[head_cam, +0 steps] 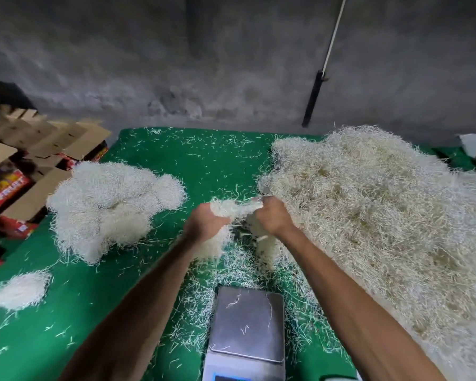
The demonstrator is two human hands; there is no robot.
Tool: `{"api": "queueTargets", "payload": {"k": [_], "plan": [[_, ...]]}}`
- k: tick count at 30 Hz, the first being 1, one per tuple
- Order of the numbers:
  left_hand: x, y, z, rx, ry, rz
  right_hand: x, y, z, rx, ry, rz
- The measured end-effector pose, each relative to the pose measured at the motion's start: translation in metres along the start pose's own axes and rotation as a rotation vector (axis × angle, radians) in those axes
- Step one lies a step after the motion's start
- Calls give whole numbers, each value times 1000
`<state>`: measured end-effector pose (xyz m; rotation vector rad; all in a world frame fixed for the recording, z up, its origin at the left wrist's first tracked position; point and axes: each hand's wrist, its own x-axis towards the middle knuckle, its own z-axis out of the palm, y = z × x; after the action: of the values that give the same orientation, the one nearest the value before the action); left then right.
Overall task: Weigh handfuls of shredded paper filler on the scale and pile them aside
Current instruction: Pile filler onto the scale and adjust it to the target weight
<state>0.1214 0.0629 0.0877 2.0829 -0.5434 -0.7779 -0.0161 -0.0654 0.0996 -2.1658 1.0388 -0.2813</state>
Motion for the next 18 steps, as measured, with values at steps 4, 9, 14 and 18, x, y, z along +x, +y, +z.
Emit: {"api": "queueTargets", "payload": {"k": [4,9,14,18], "plan": [[15,16,2,-277,137,-211,-16,-8,7,143,-82,-54],[30,-12,-33,-463,285,-284,-17,36,-45,595,163,178],[32,-35,-33,-638,116,-340,-13,70,-74,413,242,281],[-19,-19,-26,-724,-32,-249,-28,69,-56,-229,-53,290]]}}
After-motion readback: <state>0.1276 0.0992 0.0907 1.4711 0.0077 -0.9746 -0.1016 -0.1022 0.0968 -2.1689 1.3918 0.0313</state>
